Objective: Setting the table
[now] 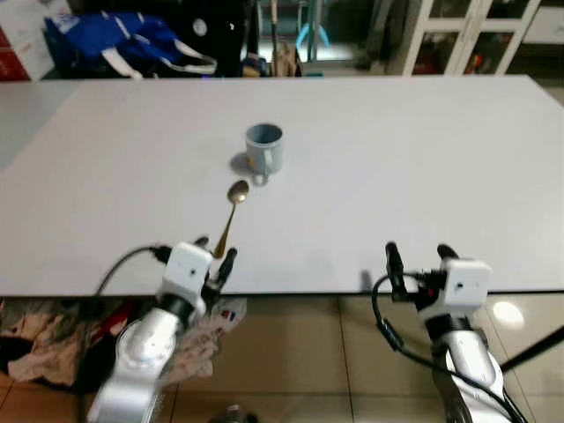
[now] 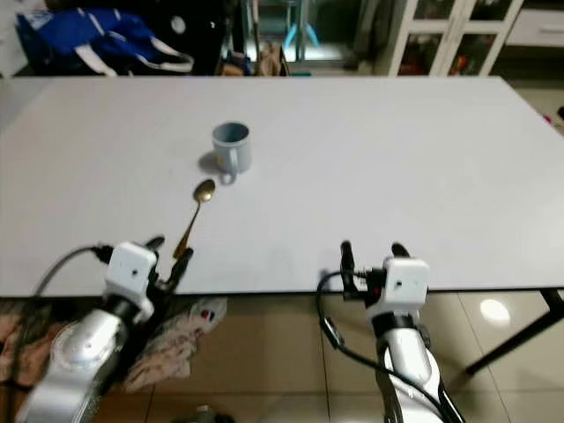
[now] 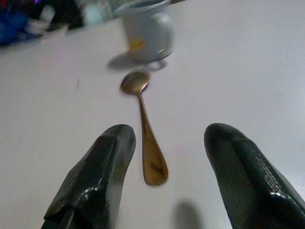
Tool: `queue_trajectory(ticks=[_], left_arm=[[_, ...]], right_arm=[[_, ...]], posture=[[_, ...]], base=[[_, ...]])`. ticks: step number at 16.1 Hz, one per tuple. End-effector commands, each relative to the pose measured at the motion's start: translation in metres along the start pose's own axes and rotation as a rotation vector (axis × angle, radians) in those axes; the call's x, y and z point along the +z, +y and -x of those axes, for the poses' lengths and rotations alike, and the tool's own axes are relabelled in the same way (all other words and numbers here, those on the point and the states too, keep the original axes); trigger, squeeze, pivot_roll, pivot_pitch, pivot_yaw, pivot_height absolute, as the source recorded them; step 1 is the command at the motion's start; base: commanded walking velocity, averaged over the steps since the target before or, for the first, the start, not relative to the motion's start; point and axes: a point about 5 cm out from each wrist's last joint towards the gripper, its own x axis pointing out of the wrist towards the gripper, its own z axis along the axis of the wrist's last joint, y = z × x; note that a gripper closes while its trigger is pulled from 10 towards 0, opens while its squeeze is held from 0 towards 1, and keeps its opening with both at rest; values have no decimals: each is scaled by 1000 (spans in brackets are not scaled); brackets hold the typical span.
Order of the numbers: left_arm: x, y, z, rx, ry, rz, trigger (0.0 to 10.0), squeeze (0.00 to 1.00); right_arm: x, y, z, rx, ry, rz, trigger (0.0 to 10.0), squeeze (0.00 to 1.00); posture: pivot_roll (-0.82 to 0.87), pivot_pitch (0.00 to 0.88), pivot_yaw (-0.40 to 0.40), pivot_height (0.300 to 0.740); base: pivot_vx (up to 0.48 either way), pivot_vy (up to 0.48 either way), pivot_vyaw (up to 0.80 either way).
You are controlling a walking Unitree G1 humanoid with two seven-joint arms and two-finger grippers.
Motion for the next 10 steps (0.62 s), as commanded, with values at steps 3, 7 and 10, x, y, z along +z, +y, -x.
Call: queue_trajectory(ticks=[3, 7, 10], left_arm=[[15, 11, -6, 123, -27, 135, 10000, 0], [23, 3, -15, 104, -39, 118, 10000, 0], [26, -2, -18, 97, -40, 119, 10000, 0]], right_arm=[[-2, -9, 2, -56, -8, -54, 10000, 0], [-3, -14, 0, -67, -3, -58, 10000, 0], [-3, -15, -1, -59, 0, -50, 10000, 0]], posture=[[-99, 0, 48, 727], [-99, 0, 39, 727], [-105, 0, 33, 727]], base=[[0, 94, 0], [0, 427, 0], [0, 446, 0]])
